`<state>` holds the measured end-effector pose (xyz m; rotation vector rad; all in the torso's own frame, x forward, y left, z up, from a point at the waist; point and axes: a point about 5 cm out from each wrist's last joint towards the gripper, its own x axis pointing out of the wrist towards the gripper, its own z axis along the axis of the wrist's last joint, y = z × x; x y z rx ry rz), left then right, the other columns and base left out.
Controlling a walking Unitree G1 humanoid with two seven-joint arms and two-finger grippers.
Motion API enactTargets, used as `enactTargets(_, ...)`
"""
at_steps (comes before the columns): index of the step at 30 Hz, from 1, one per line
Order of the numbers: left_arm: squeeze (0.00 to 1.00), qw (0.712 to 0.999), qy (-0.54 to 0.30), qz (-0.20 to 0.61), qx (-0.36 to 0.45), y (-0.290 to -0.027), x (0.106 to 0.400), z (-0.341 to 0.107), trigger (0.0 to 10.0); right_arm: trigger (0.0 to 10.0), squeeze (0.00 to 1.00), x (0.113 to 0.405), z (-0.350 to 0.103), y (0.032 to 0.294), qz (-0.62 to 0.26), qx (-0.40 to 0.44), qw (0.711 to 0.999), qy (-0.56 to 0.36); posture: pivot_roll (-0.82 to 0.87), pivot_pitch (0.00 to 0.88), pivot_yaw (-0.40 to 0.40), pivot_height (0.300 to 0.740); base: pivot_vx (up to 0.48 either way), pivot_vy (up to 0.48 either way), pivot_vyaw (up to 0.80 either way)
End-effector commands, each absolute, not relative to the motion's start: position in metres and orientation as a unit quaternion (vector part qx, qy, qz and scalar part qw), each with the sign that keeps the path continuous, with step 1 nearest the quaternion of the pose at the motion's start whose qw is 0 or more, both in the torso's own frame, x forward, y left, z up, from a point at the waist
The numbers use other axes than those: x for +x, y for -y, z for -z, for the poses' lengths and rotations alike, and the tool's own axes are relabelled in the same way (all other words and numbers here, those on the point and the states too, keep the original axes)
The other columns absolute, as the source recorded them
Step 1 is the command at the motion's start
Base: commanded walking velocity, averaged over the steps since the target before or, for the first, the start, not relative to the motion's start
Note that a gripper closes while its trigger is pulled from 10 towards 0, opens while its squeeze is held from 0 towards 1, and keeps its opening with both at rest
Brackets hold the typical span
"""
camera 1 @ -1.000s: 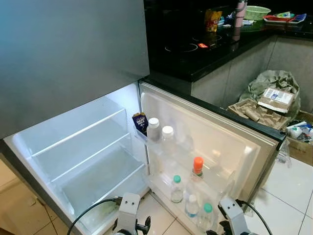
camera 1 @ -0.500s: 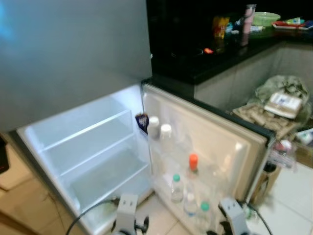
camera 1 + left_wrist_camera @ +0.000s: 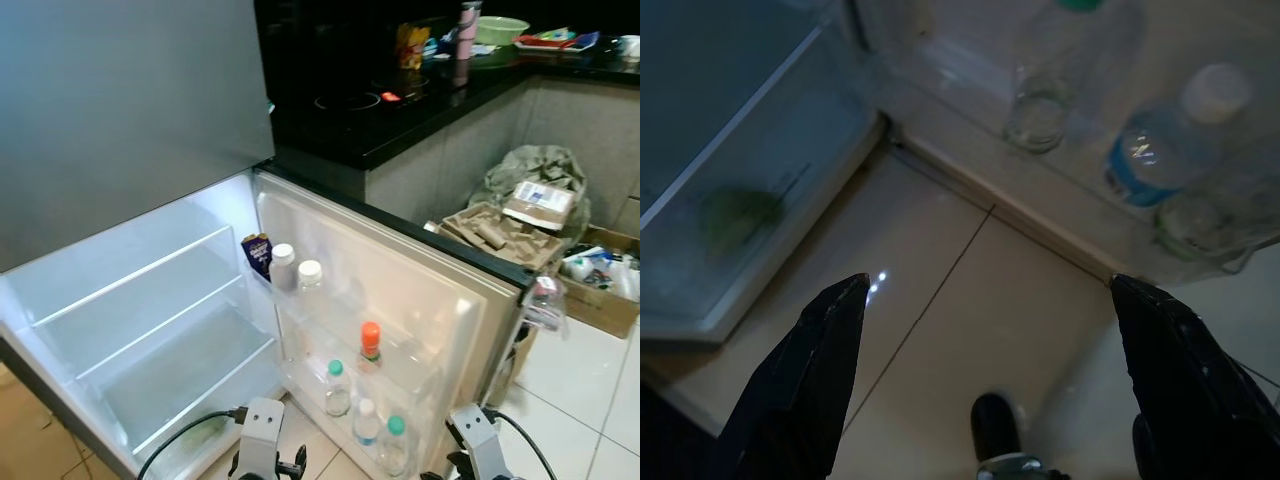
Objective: Restocking fridge
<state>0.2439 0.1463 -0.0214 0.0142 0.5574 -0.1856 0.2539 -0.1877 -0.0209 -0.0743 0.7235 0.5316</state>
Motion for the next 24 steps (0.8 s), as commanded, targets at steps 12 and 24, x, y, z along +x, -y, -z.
enactTargets(12,0.0,0.959,-0.276,0.07,0.018,-0.159,0.241,0.022,10.0,10.0,0.0,0.267,-0.003,0.284,0.031,-0.187,0.918,-0.347,0.02,0.092,0.041,0.692,0.0,0.0,0.0)
enactTargets(24,0.0,0.963,-0.26,0.062,0.027,-0.167,0.245,0.016,10.0,10.0,0.0,0.353,-0.102,0.27,0.219,-0.069,0.965,-0.126,0.04,0.108,0.062,0.692,0.0,0.0,0.0)
